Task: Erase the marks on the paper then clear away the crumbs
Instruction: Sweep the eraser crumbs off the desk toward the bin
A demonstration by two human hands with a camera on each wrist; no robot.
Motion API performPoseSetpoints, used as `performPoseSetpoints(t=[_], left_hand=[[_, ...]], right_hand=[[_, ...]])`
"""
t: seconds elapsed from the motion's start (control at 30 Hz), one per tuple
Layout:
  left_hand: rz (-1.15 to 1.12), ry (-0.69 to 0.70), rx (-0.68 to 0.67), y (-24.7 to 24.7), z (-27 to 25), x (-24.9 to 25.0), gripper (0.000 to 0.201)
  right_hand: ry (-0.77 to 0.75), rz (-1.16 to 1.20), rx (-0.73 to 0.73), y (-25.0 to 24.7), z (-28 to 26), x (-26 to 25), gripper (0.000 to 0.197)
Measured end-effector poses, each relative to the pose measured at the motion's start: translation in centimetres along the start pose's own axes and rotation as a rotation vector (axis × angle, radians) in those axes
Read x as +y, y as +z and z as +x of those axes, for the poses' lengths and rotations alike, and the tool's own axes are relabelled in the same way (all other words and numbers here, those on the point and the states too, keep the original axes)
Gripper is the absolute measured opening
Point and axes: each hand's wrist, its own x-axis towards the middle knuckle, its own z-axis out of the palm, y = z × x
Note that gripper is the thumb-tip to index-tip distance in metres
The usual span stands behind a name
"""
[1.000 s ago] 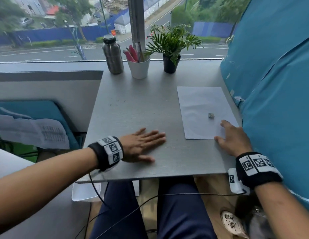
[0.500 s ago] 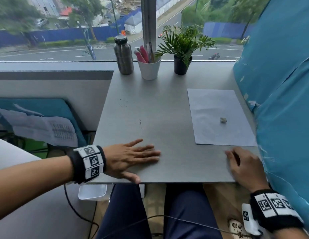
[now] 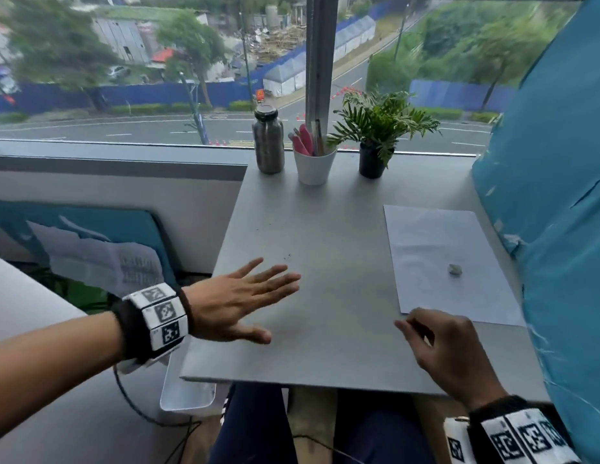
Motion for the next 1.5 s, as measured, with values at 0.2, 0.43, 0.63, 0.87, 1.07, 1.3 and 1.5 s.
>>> performPoseSetpoints(t=[0.2,0.43,0.63,0.87,1.07,1.3,1.5], left_hand=[[-0.069,0.176,-0.127,4.8,-5.5,2.6,0.084],[-0.029,0.110,-0.092,4.9,-2.2,-1.2,0.077],[0.057,-0.212,-0.073,3.3,3.1,-4.7,0.081],[-0.014,0.169,0.018,3.8,1.9,1.1,0.088],[-0.131,0.023,-0.013,4.7,2.8,-1.4,0.079],[-0.153,-0.387,-0.042,2.0,6.8,-6.1,0.125],[-0.028,-0.073,0.023,2.4,9.9,1.8,0.096]], right_hand=[[-0.126,0.088,-0.298,1.0,3.0,-2.7,0.062],[0.109,-0.002,0.003,-0.3,-1.3,3.7,0.023],[0.361,-0.077,0.235,-1.0,-4.1,7.7,0.039],[0.482,-0.157,0.281,0.6,-3.6,8.2,0.049],[0.464,-0.192,0.263,0.9,-3.6,8.3,0.050],[0.472,-0.216,0.241,1.0,-3.5,8.4,0.047],[0.462,-0.230,0.258,1.1,-3.5,8.1,0.049]])
